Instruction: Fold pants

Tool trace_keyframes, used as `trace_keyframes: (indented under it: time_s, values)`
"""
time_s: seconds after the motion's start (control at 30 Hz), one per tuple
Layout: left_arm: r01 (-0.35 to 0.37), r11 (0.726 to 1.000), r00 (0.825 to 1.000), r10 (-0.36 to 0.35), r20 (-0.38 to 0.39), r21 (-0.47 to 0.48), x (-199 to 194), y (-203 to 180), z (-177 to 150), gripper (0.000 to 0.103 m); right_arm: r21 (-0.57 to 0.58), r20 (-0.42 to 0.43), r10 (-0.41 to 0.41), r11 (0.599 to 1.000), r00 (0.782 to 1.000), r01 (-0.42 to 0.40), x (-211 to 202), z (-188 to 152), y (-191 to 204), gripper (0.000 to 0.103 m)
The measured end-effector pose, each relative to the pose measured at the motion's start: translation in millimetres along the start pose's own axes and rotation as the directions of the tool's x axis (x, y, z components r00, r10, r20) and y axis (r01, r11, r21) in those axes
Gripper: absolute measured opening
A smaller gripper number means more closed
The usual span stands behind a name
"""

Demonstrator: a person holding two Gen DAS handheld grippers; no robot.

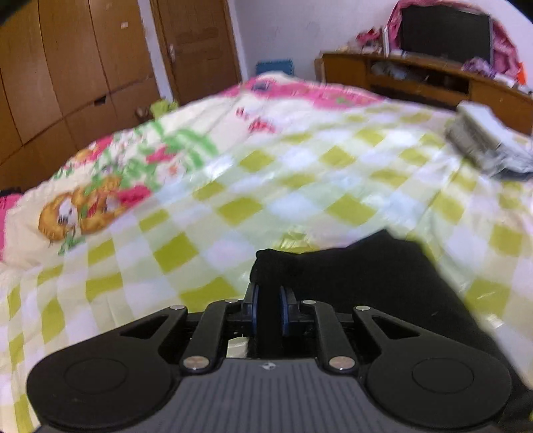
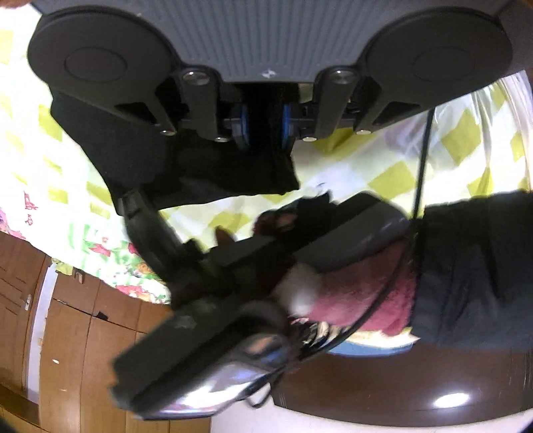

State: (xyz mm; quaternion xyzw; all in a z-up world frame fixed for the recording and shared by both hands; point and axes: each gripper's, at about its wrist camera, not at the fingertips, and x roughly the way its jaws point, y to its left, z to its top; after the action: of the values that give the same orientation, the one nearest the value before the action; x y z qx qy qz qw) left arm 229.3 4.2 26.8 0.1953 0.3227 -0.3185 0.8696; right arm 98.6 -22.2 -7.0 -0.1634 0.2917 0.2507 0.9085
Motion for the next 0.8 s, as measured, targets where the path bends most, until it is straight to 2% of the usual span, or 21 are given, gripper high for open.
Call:
trace_keyframes:
  time_s: [0.03,0.07,0.13,0.23,0.33,0.4,0.43,0.57,0.63,0.7,0.8]
  values:
    - [-0.016,1.0,0.999,0.015,-0.035,-0.008,11.6,2.8,-6.9,0.033,0.016,-0.023,0.027,1.0,0.999,-0.027,8.4,-3.9,2.1,0.04]
    - [-0.03,0.999,0.998,0.029,-0.05,-0.017,19.2,3.8,-14.6,0.035,0.044,-0.023,0.05,0.998,0.998,-0.049,10.3,-5.7,1.7,0.042]
    - [-0.041,0.999,0.999,0.04,-0.008,-0.019,17.3,3.6,-23.7,0.037,0.055,0.002,0.059,0.997,0.998,-0.06,2.2,-5.4,1.5,0.043]
    - [-0.052,0.998,0.999,0.052,0.001,-0.036,9.4,8.1,-18.7,0.041,0.122,0.039,0.095,0.988,0.995,-0.099,-20.5,-6.1,-13.3,0.043]
    - [-0.122,0.992,0.993,0.122,0.004,-0.015,-0.8,11.3,-12.1,0.041,0.19,0.065,0.071,0.978,0.995,-0.082,-54.7,-16.3,-31.1,0.046]
    - [-0.147,0.988,0.989,0.148,0.012,-0.043,-12.6,15.6,-10.2,0.041,0.259,0.075,0.037,0.964,0.997,-0.056,-79.3,-29.8,-52.6,0.051]
    - [-0.151,0.987,0.988,0.153,0.022,-0.062,-19.7,16.7,-10.6,0.041,0.31,0.067,0.014,0.95,0.998,-0.034,-90.6,-38.6,-64.9,0.055]
    - [-0.144,0.988,0.987,0.147,0.064,-0.057,-45.5,2.5,-16.1,0.041,0.452,0.017,-0.065,0.891,0.998,0.05,-101.3,-66.4,-104.5,0.056]
    - [-0.123,0.991,0.99,0.126,0.069,-0.045,-52.8,-10.7,-21.6,0.041,0.53,-0.023,-0.038,0.847,0.999,0.044,-88.5,-67.5,-117.8,0.057]
    - [-0.119,0.993,0.992,0.119,0.029,0.0,-47.2,-23.7,-30.4,0.041,0.63,-0.028,0.043,0.776,0.999,-0.016,-73.2,-82.1,-132.0,0.057]
    - [-0.128,0.989,0.987,0.134,-0.089,0.07,-22.6,-35.8,-50.7,0.042,0.664,-0.019,0.058,0.747,0.998,-0.031,-61.8,-87.8,-142.2,0.058]
